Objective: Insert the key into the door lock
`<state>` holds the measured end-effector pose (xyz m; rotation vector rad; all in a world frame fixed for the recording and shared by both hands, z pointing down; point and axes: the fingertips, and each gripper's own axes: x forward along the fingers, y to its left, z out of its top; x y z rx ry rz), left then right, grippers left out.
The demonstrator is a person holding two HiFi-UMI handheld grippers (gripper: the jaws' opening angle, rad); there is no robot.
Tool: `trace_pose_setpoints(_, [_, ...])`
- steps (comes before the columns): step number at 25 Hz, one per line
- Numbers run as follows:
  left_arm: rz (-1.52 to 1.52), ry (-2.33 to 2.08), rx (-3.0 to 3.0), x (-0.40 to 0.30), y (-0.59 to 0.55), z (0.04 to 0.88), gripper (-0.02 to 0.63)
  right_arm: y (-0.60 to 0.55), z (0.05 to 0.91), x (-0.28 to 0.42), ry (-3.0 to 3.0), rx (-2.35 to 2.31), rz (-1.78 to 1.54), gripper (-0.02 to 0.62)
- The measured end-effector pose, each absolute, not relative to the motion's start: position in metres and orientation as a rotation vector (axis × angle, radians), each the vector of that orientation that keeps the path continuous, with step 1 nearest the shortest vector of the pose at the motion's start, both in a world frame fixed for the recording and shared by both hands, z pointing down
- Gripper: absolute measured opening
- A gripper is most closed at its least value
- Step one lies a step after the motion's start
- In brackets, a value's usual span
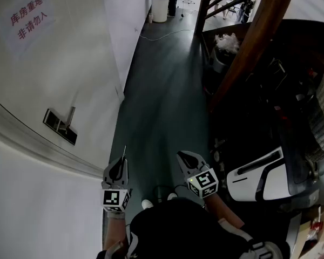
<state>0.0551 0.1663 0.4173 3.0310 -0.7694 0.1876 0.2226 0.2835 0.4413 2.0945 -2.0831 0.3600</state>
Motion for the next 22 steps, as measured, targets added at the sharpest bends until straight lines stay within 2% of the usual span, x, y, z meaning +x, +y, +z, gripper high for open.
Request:
trace_pose_setpoints(10, [0.196, -0.737, 3.013, -0.009, 0.143, 0.428, 0.028, 0.25, 0.439, 0.162, -2.129, 2.086, 0.365, 0.028])
trace_pose_setpoints(22, [0.217, -0.738, 2.973, -0.022, 0.109, 0.445, 0.028, 0.214, 0.45, 0.161, -2.118, 2.101, 0.412, 0.028])
